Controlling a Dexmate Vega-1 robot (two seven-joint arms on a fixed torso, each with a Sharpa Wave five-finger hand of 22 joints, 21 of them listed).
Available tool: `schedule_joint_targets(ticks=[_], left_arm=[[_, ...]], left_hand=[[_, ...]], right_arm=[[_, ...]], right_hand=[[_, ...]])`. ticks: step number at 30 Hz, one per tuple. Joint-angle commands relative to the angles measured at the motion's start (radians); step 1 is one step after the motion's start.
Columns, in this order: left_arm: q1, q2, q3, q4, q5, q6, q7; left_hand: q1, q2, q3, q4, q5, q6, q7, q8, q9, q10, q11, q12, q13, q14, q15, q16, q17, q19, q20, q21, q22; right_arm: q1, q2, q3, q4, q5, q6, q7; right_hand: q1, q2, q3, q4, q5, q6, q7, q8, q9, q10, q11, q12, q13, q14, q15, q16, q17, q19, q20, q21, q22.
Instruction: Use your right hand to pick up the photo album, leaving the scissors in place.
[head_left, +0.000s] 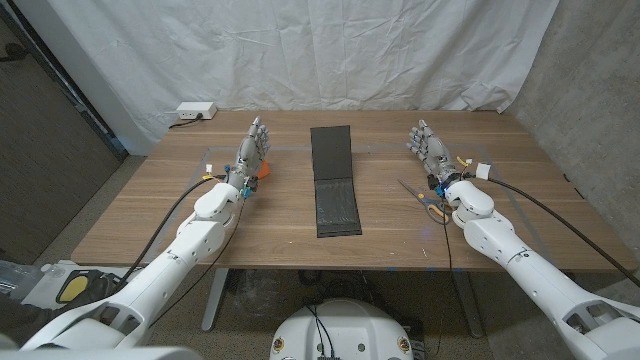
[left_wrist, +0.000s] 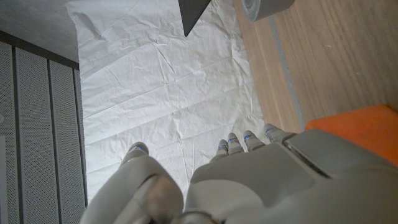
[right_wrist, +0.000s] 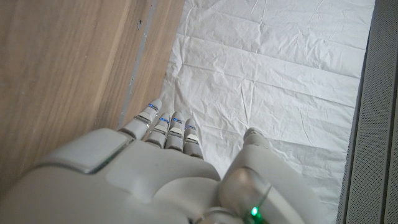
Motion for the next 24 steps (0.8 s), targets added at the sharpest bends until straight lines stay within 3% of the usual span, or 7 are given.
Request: schedule_joint_targets(ticks=[1, 15, 24], left_arm=[[0.059, -0.149, -0.195, -0.046, 0.175, 0.095, -0.105], [0.058, -0.266, -0.319, -0.066, 0.312, 0.143, -0.213], [0.066, -0.297, -0.364, -0.084, 0.352, 0.155, -0.252]], left_hand=[[0.010, 0.001, 0.006, -0.002, 0.004, -0.037, -0.001, 0.006, 0.002, -0.007, 0.001, 0.006, 0.003, -0.022, -0.004, 0.003, 0.002, -0.040, -0.136, 0.005, 0.002], [0.015, 0.005, 0.004, -0.003, 0.007, -0.033, -0.003, 0.004, 0.002, -0.005, 0.003, 0.004, 0.003, -0.021, -0.001, 0.000, 0.003, -0.043, -0.131, 0.002, 0.002], [0.019, 0.009, 0.003, -0.004, 0.009, -0.029, -0.003, 0.003, 0.001, -0.004, 0.002, 0.003, 0.003, -0.020, 0.000, -0.001, 0.003, -0.043, -0.125, 0.001, 0.002]], right_arm=[[-0.023, 0.000, 0.014, -0.034, -0.010, -0.017, -0.010], [-0.053, -0.015, 0.031, -0.087, -0.027, -0.015, -0.033], [-0.048, -0.031, 0.022, -0.134, -0.050, -0.025, -0.034]], right_hand=[[0.010, -0.001, 0.008, -0.002, 0.006, 0.008, 0.001, 0.002, 0.001, 0.009, -0.002, 0.004, 0.003, 0.009, -0.001, 0.007, 0.001, 0.008, -0.027, 0.006, 0.001], [0.014, 0.001, 0.009, -0.005, 0.006, 0.011, 0.000, 0.001, 0.002, 0.013, -0.001, 0.004, 0.004, 0.011, 0.000, 0.007, 0.001, 0.008, -0.025, 0.006, 0.002], [0.017, 0.002, 0.009, -0.008, 0.005, 0.016, 0.003, 0.002, 0.002, 0.018, -0.002, 0.005, 0.004, 0.017, 0.001, 0.008, 0.001, 0.009, -0.022, 0.006, 0.002]])
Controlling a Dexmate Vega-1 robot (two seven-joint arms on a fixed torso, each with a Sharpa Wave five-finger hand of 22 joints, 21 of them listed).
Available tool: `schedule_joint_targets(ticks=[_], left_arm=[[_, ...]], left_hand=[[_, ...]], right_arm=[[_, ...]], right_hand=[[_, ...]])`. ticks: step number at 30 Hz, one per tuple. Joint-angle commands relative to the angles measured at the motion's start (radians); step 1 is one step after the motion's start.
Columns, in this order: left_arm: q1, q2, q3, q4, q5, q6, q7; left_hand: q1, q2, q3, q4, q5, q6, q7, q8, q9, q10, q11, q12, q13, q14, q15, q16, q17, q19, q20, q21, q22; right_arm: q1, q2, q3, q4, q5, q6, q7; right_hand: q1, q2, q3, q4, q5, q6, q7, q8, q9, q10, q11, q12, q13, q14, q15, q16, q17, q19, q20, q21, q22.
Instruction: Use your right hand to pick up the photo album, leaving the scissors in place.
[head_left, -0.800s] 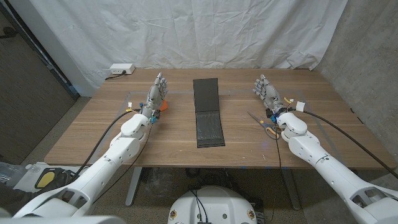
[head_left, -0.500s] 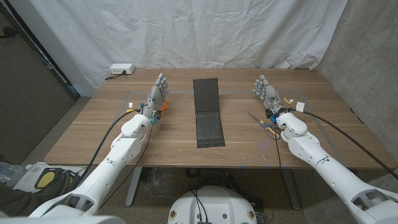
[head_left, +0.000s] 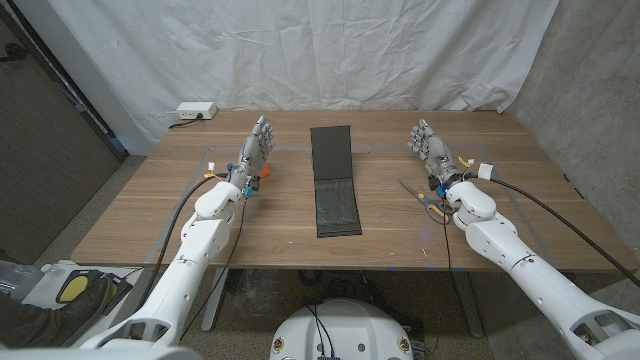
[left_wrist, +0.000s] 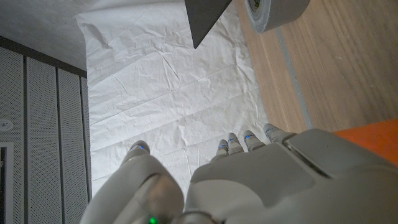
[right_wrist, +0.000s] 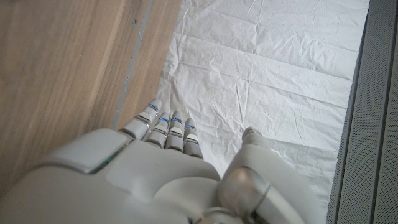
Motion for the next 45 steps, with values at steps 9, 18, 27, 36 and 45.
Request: schedule_joint_targets(ticks=[9, 18, 27, 36, 45], left_arm=[[0.012, -0.084, -0.115, -0.018, 0.090, 0.021, -0.103], [0.010, -0.090, -0.134, -0.011, 0.101, 0.020, -0.126], [0.019, -0.094, -0.151, -0.021, 0.105, 0.020, -0.135], [0.021, -0.103, -0.163, -0.018, 0.095, 0.020, -0.147], [0.034, -0.107, -0.162, -0.050, 0.103, 0.018, -0.147]], left_hand=[[0.014, 0.003, 0.002, -0.005, 0.007, -0.028, -0.004, 0.002, 0.001, -0.002, 0.002, 0.002, 0.003, -0.019, 0.002, -0.001, 0.003, -0.045, -0.119, -0.001, 0.002], [0.018, 0.007, 0.002, -0.006, 0.008, -0.025, -0.003, 0.001, 0.001, -0.002, 0.003, 0.000, 0.003, -0.018, 0.003, -0.002, 0.003, -0.045, -0.118, -0.002, 0.002], [0.022, 0.010, 0.001, -0.007, 0.009, -0.023, -0.003, 0.000, 0.001, 0.000, 0.003, -0.001, 0.003, -0.018, 0.004, -0.003, 0.003, -0.046, -0.116, -0.003, 0.002], [0.025, 0.013, 0.001, -0.009, 0.010, -0.021, -0.003, -0.001, 0.001, 0.000, 0.004, -0.002, 0.003, -0.018, 0.003, -0.004, 0.003, -0.048, -0.114, -0.004, 0.002], [0.030, 0.016, 0.000, -0.010, 0.011, -0.016, -0.003, 0.000, 0.001, 0.002, 0.002, -0.003, 0.003, -0.017, 0.004, -0.004, 0.003, -0.047, -0.113, -0.004, 0.003]], right_arm=[[0.000, -0.018, -0.015, -0.088, -0.050, -0.017, -0.025], [0.016, -0.028, -0.033, -0.121, -0.081, -0.040, -0.035], [0.028, -0.036, -0.041, -0.142, -0.099, -0.057, -0.042], [0.038, -0.040, -0.049, -0.149, -0.110, -0.062, -0.038], [0.037, -0.055, -0.045, -0.172, -0.117, -0.060, -0.035]], right_hand=[[0.019, 0.006, 0.009, -0.010, 0.005, 0.011, 0.000, 0.000, 0.002, 0.011, -0.003, 0.004, 0.004, 0.012, -0.001, 0.004, 0.003, 0.010, -0.022, 0.006, 0.002], [0.025, 0.008, 0.011, -0.015, 0.004, 0.012, -0.001, -0.001, 0.002, 0.012, -0.006, 0.003, 0.004, 0.014, -0.001, 0.003, 0.003, 0.012, -0.022, 0.006, 0.002], [0.032, 0.010, 0.013, -0.019, 0.003, 0.014, 0.001, -0.001, 0.002, 0.016, -0.006, 0.004, 0.004, 0.018, -0.004, 0.004, 0.003, 0.014, -0.021, 0.006, 0.003], [0.039, 0.013, 0.016, -0.026, 0.002, 0.026, 0.005, 0.003, 0.003, 0.022, -0.002, 0.005, 0.004, 0.024, -0.001, 0.005, 0.003, 0.017, -0.019, 0.007, 0.003], [0.048, 0.017, 0.019, -0.032, 0.000, 0.026, 0.001, 0.001, 0.003, 0.028, -0.004, 0.006, 0.005, 0.029, -0.002, 0.005, 0.003, 0.019, -0.018, 0.007, 0.003]])
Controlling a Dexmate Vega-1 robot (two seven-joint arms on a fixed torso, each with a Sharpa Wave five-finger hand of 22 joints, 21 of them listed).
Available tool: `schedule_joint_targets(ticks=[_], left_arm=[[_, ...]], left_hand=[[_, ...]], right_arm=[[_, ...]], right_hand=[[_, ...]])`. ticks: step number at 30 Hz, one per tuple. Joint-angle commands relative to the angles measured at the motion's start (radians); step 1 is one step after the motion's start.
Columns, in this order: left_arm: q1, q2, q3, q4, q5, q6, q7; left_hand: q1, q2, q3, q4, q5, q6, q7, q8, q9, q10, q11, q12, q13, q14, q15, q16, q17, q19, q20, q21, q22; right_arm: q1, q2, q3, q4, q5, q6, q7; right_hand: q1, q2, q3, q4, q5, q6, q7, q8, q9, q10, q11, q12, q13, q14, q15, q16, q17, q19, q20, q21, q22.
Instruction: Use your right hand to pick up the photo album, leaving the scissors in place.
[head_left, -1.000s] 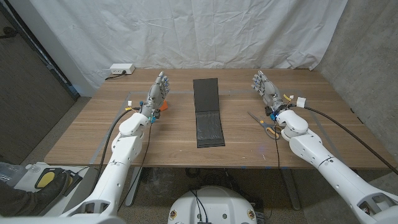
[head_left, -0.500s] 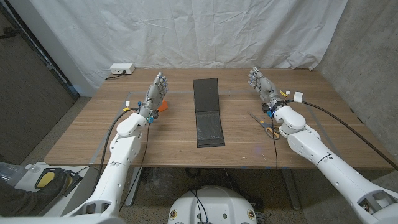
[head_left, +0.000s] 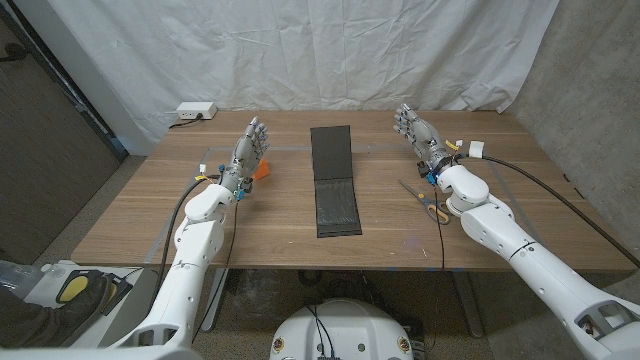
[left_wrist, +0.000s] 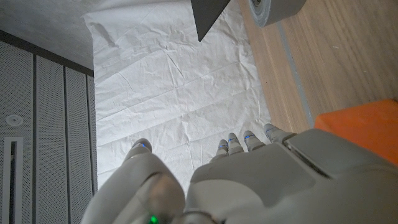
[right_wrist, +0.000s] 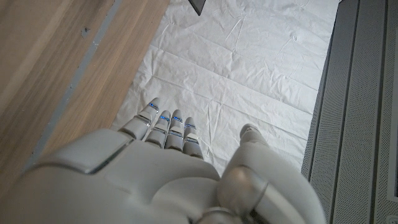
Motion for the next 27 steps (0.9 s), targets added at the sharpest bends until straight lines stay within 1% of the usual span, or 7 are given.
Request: schedule_joint_targets(ticks=[1, 6, 15, 20, 23, 25, 27], left_arm=[[0.014, -0.005, -0.005, -0.031, 0.006, 0.000, -0.007], [0.019, -0.003, -0.005, -0.039, 0.009, 0.000, -0.009], [0.038, -0.005, -0.009, -0.055, 0.007, 0.001, -0.009], [0.052, -0.008, -0.019, -0.066, 0.003, -0.006, -0.005], [0.062, -0.010, -0.023, -0.078, 0.000, -0.007, -0.002], [0.066, -0.009, -0.022, -0.085, 0.002, -0.002, -0.002], [0.069, -0.006, -0.019, -0.090, 0.009, -0.001, -0.001]], left_hand=[[0.014, 0.000, 0.004, -0.007, 0.007, -0.015, -0.002, 0.000, 0.002, 0.002, 0.002, -0.003, 0.004, -0.017, 0.004, 0.001, 0.004, -0.047, -0.112, -0.004, 0.003], [0.017, 0.002, 0.003, -0.008, 0.007, -0.006, 0.000, 0.002, 0.002, 0.004, 0.004, -0.003, 0.004, -0.016, 0.005, 0.000, 0.004, -0.047, -0.111, -0.005, 0.003], [0.022, 0.005, 0.003, -0.010, 0.008, -0.003, 0.000, 0.002, 0.002, 0.004, 0.005, -0.004, 0.004, -0.015, 0.006, 0.000, 0.004, -0.047, -0.108, -0.005, 0.003], [0.024, 0.006, 0.003, -0.011, 0.008, -0.002, 0.000, 0.002, 0.002, 0.005, 0.004, -0.004, 0.004, -0.014, 0.007, 0.000, 0.004, -0.046, -0.106, -0.005, 0.003], [0.025, 0.007, 0.003, -0.011, 0.008, -0.001, 0.000, 0.002, 0.002, 0.005, 0.003, -0.004, 0.004, -0.014, 0.009, 0.000, 0.004, -0.046, -0.106, -0.005, 0.003], [0.027, 0.008, 0.003, -0.012, 0.009, 0.001, 0.000, 0.002, 0.002, 0.006, 0.005, -0.004, 0.004, -0.014, 0.008, 0.000, 0.004, -0.046, -0.105, -0.005, 0.003], [0.028, 0.009, 0.003, -0.012, 0.009, 0.002, 0.000, 0.002, 0.002, 0.006, 0.004, -0.004, 0.004, -0.014, 0.008, 0.000, 0.004, -0.046, -0.103, -0.005, 0.003]], right_arm=[[0.003, -0.018, 0.000, -0.030, -0.014, -0.005, 0.003], [0.012, -0.036, -0.004, -0.051, -0.026, -0.027, 0.007], [0.026, -0.059, -0.017, -0.084, -0.046, -0.061, 0.015], [0.039, -0.073, -0.024, -0.104, -0.063, -0.087, 0.016], [0.046, -0.081, -0.026, -0.113, -0.071, -0.095, 0.019], [0.051, -0.085, -0.027, -0.120, -0.073, -0.103, 0.020], [0.058, -0.090, -0.029, -0.125, -0.078, -0.111, 0.023]], right_hand=[[0.014, 0.002, 0.004, -0.009, 0.000, 0.009, -0.003, 0.001, 0.004, 0.014, -0.001, 0.006, 0.005, 0.011, 0.004, 0.006, 0.002, 0.008, -0.019, 0.007, 0.004], [0.024, 0.005, 0.008, -0.017, -0.002, 0.031, -0.001, 0.008, 0.004, 0.022, 0.000, 0.008, 0.005, 0.017, 0.003, 0.007, 0.003, 0.012, -0.019, 0.009, 0.004], [0.037, 0.009, 0.013, -0.027, -0.004, 0.040, -0.002, 0.008, 0.004, 0.036, -0.007, 0.011, 0.005, 0.037, -0.003, 0.011, 0.003, 0.029, -0.020, 0.015, 0.006], [0.046, 0.013, 0.017, -0.035, -0.007, 0.045, -0.005, 0.007, 0.004, 0.059, -0.010, 0.018, 0.006, 0.069, -0.012, 0.020, 0.006, 0.048, -0.021, 0.021, 0.007], [0.056, 0.013, 0.020, -0.043, -0.008, 0.048, -0.007, 0.006, 0.004, 0.085, -0.009, 0.025, 0.007, 0.096, -0.020, 0.027, 0.009, 0.068, -0.024, 0.028, 0.009], [0.059, 0.012, 0.020, -0.047, -0.009, 0.051, -0.009, 0.006, 0.004, 0.095, -0.019, 0.028, 0.007, 0.108, -0.026, 0.029, 0.010, 0.077, -0.023, 0.031, 0.011], [0.063, 0.011, 0.021, -0.051, -0.009, 0.053, -0.011, 0.007, 0.004, 0.106, -0.017, 0.031, 0.008, 0.117, -0.027, 0.031, 0.011, 0.082, -0.022, 0.033, 0.011]])
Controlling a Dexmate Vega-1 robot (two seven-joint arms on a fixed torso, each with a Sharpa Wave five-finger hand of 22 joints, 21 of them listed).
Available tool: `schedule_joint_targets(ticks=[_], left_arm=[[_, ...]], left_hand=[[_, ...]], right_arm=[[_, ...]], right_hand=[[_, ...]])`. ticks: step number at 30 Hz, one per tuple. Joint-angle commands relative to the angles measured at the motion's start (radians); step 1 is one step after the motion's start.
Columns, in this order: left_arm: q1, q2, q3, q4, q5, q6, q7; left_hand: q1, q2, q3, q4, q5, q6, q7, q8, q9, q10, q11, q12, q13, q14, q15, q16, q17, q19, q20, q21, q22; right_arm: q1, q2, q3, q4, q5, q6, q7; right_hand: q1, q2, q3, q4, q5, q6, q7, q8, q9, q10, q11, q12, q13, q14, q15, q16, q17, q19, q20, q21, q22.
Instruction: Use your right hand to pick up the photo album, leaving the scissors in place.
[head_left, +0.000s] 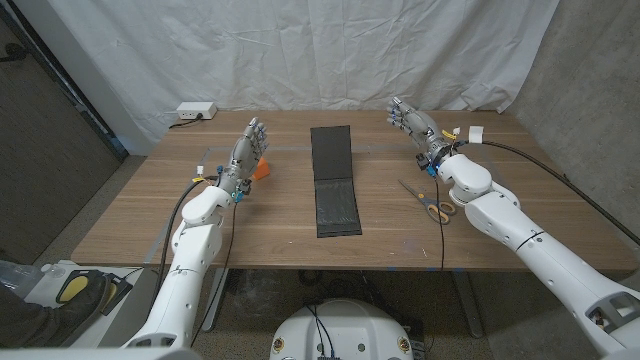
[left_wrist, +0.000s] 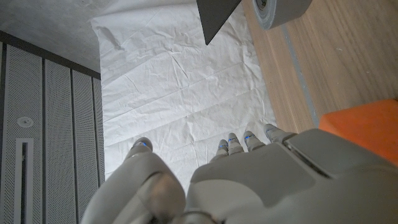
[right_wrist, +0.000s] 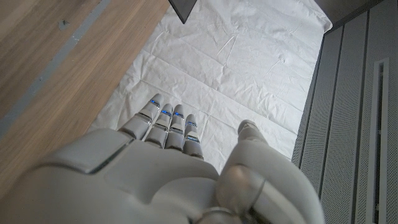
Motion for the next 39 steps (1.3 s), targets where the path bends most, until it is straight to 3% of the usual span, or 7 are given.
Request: schedule_joint_targets(ticks=[1, 10, 17, 25, 34, 39], left_arm=[[0.028, 0.000, -0.004, -0.035, 0.004, 0.003, 0.009], [0.037, -0.005, -0.004, -0.044, 0.000, -0.005, 0.009], [0.036, 0.002, 0.000, -0.048, 0.006, 0.011, 0.008], [0.032, 0.001, -0.001, -0.036, 0.001, 0.009, 0.000], [0.030, 0.007, -0.005, -0.033, 0.004, 0.015, 0.000], [0.021, -0.017, -0.018, 0.001, -0.042, -0.020, -0.033]], left_hand=[[0.010, 0.001, 0.003, -0.004, 0.009, 0.002, 0.001, 0.002, 0.002, 0.003, 0.002, 0.000, 0.004, -0.010, 0.006, 0.000, 0.004, -0.046, -0.102, 0.000, 0.003], [0.015, 0.004, 0.003, -0.006, 0.009, 0.005, 0.001, 0.001, 0.002, 0.004, 0.001, -0.001, 0.004, -0.009, 0.007, -0.001, 0.004, -0.046, -0.101, -0.001, 0.003], [0.018, 0.005, 0.003, -0.007, 0.009, 0.007, 0.001, 0.001, 0.002, 0.003, 0.001, -0.002, 0.004, -0.007, 0.005, 0.000, 0.004, -0.046, -0.097, -0.001, 0.003], [0.022, 0.007, 0.002, -0.009, 0.009, 0.011, 0.001, 0.000, 0.002, 0.004, 0.001, -0.003, 0.004, -0.006, 0.006, 0.000, 0.004, -0.046, -0.096, -0.001, 0.003], [0.025, 0.008, 0.001, -0.010, 0.009, 0.012, 0.002, -0.001, 0.002, 0.005, 0.004, -0.003, 0.004, -0.006, 0.006, -0.001, 0.004, -0.046, -0.095, -0.001, 0.003], [0.028, 0.009, 0.000, -0.011, 0.008, 0.016, 0.007, 0.000, 0.002, 0.011, 0.008, -0.002, 0.004, 0.000, 0.008, 0.001, 0.004, -0.045, -0.095, -0.001, 0.003]], right_arm=[[0.032, -0.032, -0.012, -0.042, -0.028, -0.048, 0.012], [0.054, -0.046, -0.023, -0.054, -0.043, -0.072, 0.027], [0.072, -0.052, -0.035, -0.061, -0.057, -0.100, 0.031], [0.109, -0.056, -0.050, -0.056, -0.068, -0.121, 0.060], [0.155, -0.053, -0.068, -0.046, -0.084, -0.141, 0.089], [0.176, -0.058, -0.080, -0.057, -0.106, -0.168, 0.089]], right_hand=[[0.020, 0.000, 0.003, -0.012, -0.001, 0.014, -0.007, 0.007, 0.004, 0.026, -0.001, 0.010, 0.003, 0.029, -0.006, 0.013, 0.004, 0.020, -0.020, 0.008, 0.007], [0.029, -0.001, 0.006, -0.021, -0.001, 0.021, -0.010, 0.008, 0.005, 0.042, -0.006, 0.014, 0.004, 0.053, -0.011, 0.018, 0.006, 0.039, -0.015, 0.015, 0.008], [0.049, -0.001, 0.012, -0.037, -0.001, 0.028, -0.013, 0.008, 0.005, 0.062, -0.012, 0.018, 0.005, 0.096, -0.014, 0.027, 0.008, 0.079, -0.016, 0.028, 0.010], [0.070, -0.006, 0.018, -0.053, 0.000, 0.042, -0.022, 0.012, 0.006, 0.082, -0.017, 0.022, 0.005, 0.120, -0.023, 0.029, 0.009, 0.096, -0.018, 0.033, 0.012], [0.075, -0.005, 0.020, -0.056, -0.001, 0.052, -0.028, 0.014, 0.006, 0.095, -0.021, 0.025, 0.006, 0.124, -0.024, 0.028, 0.011, 0.097, -0.019, 0.033, 0.013], [0.080, -0.006, 0.022, -0.061, -0.002, 0.053, -0.026, 0.013, 0.007, 0.098, -0.020, 0.024, 0.007, 0.098, -0.018, 0.015, 0.013, 0.081, -0.014, 0.025, 0.013]])
